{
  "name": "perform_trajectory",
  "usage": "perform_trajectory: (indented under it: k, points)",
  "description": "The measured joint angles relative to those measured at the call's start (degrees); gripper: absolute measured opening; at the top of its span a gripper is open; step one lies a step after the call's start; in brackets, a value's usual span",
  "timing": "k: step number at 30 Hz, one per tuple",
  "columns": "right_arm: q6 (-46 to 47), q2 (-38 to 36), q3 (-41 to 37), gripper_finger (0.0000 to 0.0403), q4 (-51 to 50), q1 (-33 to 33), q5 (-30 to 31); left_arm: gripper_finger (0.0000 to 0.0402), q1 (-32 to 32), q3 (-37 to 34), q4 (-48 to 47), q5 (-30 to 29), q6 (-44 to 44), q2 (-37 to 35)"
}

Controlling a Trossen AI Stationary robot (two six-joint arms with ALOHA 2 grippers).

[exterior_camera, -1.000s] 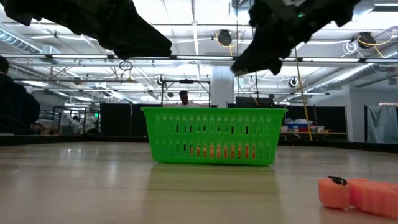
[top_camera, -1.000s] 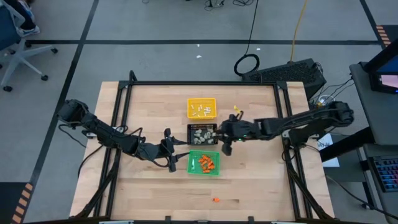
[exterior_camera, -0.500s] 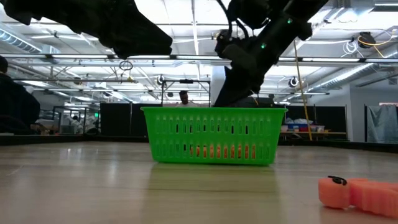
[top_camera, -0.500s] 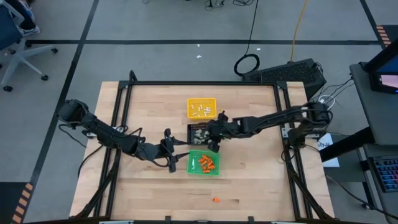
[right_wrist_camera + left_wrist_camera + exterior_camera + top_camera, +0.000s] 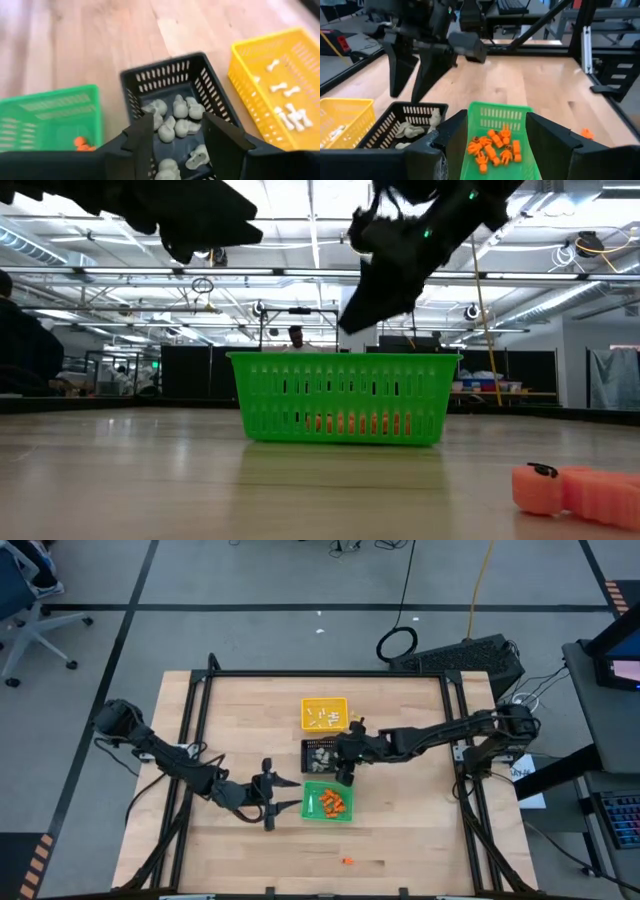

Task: Sort Halloween decoration
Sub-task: Put the orange skeleton toy into the green basket

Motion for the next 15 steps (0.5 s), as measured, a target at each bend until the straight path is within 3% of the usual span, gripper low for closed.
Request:
perform_trajectory:
  k: [6, 10, 15]
  points:
    - [0.04, -7.95, 0.00, 0.0160, -7.75, 6.25, 3.28, 0.0200, -2.35, 0.03, 1.19, -0.43, -1.02, 0.00]
    - [4.41, -11.86, 0.00, 0.0155, -13.90, 16.65, 10.78, 0.0200, -3.80, 0.03, 1.50, -0.93, -2.56, 0.69]
    - [12.83, -11.44, 0.00, 0.0153, -13.47, 31.18, 16.61, 0.0200, -4.48, 0.03, 2.02, -3.75, -3.02, 1.88]
